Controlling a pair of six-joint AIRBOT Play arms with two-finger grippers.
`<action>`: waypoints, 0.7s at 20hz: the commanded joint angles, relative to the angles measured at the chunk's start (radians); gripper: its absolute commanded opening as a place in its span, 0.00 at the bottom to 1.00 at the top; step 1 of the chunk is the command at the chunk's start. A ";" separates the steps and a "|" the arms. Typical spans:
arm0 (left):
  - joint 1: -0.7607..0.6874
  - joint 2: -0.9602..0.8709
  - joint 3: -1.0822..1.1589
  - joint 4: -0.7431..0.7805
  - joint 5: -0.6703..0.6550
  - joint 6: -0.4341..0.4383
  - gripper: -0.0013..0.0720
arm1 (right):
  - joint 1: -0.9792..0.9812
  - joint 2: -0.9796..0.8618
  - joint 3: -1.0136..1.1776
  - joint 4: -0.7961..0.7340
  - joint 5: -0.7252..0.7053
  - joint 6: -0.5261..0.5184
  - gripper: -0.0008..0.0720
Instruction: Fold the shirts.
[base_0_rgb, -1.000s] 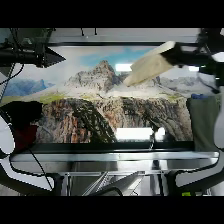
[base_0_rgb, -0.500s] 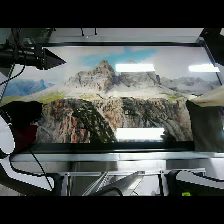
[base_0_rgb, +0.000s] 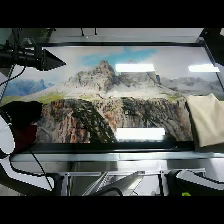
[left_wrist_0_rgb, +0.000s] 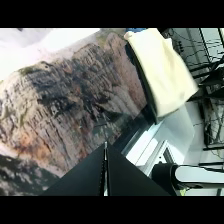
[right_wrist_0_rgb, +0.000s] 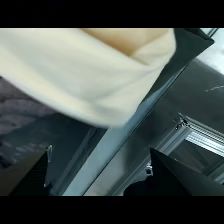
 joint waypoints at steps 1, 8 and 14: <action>0.000 0.000 0.000 -0.001 -0.004 0.000 0.04 | -0.006 -0.002 -0.031 -0.051 0.023 -0.008 0.96; -0.012 0.000 0.000 -0.002 0.031 0.000 0.04 | 0.029 0.000 -0.030 0.310 -0.103 -0.008 0.05; -0.077 0.125 -0.040 0.154 0.018 -0.018 0.03 | 0.457 0.075 -0.102 0.524 -0.386 -0.086 0.05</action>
